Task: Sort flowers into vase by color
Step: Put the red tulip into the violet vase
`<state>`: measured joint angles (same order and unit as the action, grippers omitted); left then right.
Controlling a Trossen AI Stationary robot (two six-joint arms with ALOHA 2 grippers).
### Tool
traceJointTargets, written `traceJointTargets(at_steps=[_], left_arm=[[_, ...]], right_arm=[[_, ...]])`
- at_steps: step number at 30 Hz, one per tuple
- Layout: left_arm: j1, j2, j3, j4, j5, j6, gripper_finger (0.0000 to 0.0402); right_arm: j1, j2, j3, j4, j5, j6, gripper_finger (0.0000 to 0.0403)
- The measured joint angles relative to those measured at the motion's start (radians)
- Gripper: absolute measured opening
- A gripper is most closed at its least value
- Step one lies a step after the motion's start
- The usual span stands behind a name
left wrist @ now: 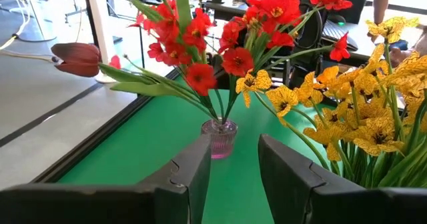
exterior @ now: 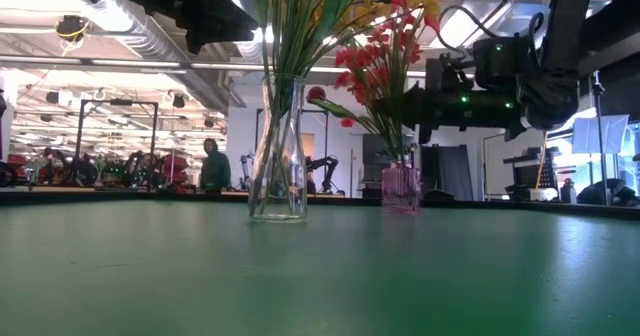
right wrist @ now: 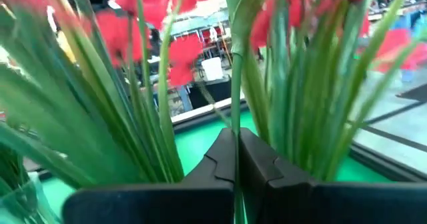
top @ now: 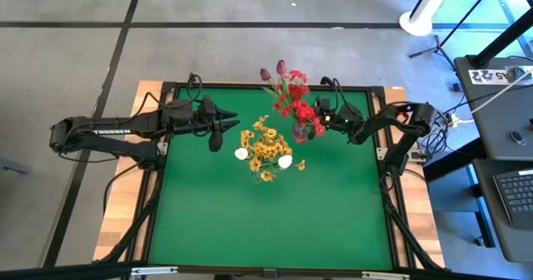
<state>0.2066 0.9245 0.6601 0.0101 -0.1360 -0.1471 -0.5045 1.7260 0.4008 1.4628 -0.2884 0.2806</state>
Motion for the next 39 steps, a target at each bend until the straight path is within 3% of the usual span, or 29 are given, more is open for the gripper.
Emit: traceJointTargets(at_steps=[27,39], left_arm=[[0.0,0.0,0.0,0.0,-0.008,-0.004,0.0121],[0.0,0.0,0.0,0.001,-0.008,-0.01,0.0121]], right_arm=[[0.0,-0.054,-0.139,0.053,0.018,-0.054,0.0003],[0.0,-0.104,-0.168,0.028,0.017,-0.081,0.0104]])
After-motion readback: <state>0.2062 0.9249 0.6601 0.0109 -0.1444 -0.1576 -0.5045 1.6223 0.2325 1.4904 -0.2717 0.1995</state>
